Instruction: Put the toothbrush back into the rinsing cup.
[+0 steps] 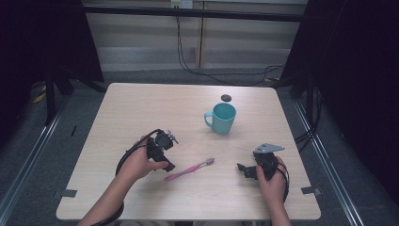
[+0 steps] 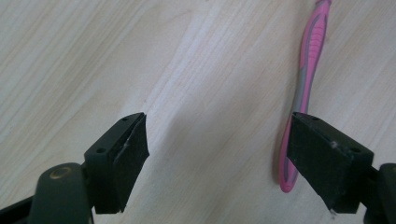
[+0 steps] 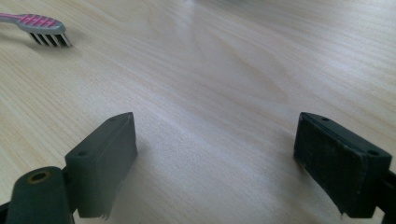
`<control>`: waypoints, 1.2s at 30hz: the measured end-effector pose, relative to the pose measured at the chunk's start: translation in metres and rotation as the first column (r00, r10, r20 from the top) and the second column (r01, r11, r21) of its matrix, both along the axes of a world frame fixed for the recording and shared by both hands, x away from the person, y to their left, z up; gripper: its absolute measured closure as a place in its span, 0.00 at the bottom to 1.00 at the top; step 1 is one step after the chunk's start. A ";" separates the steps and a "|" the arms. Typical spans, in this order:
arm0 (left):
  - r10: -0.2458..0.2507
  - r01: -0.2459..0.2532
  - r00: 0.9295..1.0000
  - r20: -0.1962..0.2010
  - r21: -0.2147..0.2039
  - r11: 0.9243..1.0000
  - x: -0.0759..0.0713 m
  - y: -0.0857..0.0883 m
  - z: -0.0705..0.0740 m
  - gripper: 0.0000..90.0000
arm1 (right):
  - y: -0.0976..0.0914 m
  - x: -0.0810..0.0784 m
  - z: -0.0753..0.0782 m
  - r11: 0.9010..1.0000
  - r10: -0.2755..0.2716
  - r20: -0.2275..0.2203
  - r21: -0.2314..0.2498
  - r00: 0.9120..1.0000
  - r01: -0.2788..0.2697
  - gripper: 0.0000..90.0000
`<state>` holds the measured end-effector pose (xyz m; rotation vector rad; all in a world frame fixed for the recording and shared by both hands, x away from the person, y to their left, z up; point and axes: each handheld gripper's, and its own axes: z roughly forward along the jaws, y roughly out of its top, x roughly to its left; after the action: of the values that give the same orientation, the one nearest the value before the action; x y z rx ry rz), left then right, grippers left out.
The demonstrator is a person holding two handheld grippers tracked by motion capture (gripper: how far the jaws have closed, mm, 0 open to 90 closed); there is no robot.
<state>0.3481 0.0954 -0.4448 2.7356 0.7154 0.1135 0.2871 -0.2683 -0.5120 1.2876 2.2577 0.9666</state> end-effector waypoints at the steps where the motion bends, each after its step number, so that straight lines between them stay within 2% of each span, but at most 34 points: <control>1: 0.001 -0.001 1.000 0.001 -0.003 1.000 -0.001 -0.001 -0.001 0.23 | 0.000 0.000 0.000 1.000 0.001 0.001 -0.001 1.000 -0.001 0.14; 13: -0.011 0.012 1.000 -0.010 0.002 1.000 -0.001 -0.011 -0.005 0.23 | 0.000 0.000 0.000 1.000 0.004 0.002 0.001 1.000 -0.004 0.14; 31: -0.062 0.062 0.998 -0.009 0.029 0.998 -0.005 -0.029 -0.009 0.23 | 0.000 0.000 0.000 1.000 0.004 0.001 0.000 1.000 -0.004 0.14; 36: -0.071 0.071 0.997 -0.011 0.029 0.997 -0.005 -0.033 -0.010 0.26 | 0.000 0.000 0.000 1.000 0.004 0.001 0.002 1.000 -0.004 0.14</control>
<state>0.3426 0.0624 -0.4548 2.7883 0.6231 0.0948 0.2872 -0.2683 -0.5121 1.2835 2.2602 0.9705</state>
